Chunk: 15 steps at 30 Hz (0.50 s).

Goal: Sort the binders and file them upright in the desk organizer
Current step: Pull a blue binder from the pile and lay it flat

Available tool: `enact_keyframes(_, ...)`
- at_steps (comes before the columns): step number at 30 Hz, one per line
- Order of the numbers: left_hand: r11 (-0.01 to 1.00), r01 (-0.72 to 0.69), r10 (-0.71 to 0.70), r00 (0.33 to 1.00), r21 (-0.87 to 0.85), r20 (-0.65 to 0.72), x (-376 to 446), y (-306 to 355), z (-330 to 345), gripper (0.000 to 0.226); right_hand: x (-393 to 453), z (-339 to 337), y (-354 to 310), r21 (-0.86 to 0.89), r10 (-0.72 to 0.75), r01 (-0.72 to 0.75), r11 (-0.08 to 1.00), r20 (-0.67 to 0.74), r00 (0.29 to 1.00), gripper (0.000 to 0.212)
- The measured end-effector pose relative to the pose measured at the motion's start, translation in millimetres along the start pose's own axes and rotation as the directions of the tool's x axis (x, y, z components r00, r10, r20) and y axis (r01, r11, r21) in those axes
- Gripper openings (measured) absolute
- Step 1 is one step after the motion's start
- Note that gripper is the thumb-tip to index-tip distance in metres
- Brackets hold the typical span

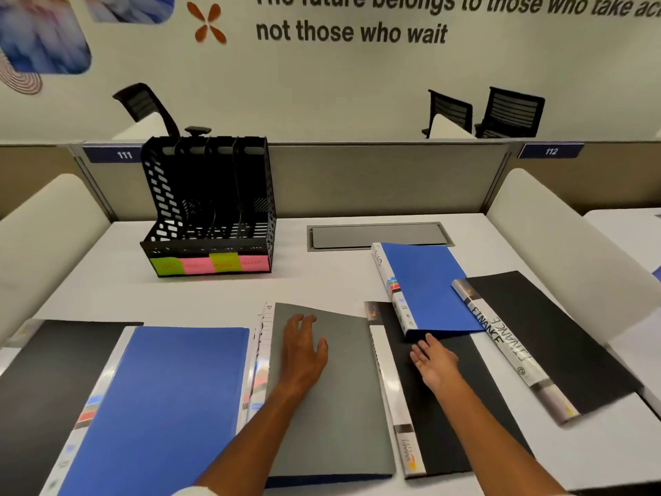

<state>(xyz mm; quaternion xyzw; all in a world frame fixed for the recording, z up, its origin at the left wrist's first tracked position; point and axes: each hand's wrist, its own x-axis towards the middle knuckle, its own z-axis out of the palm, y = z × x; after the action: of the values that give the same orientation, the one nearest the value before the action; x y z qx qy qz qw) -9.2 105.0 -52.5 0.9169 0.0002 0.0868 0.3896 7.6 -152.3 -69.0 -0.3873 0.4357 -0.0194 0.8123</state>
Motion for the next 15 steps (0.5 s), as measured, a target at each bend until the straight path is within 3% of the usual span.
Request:
enact_keyframes(11, 0.999, -0.001, 0.003, 0.999, -0.053, 0.044, 13.8, 41.4, 46.6, 0.029, 41.4, -5.0, -39.6, 0.206, 0.142, -0.167, 0.964, 0.129, 0.981, 0.044)
enact_keyframes(15, 0.999, -0.007, 0.01, 0.998, -0.044, 0.069, 14.2, 50.2, 56.3, 0.027, 45.5, -3.3, -45.5, 0.188, 0.189, -0.22, 0.957, 0.168, 0.967, 0.037)
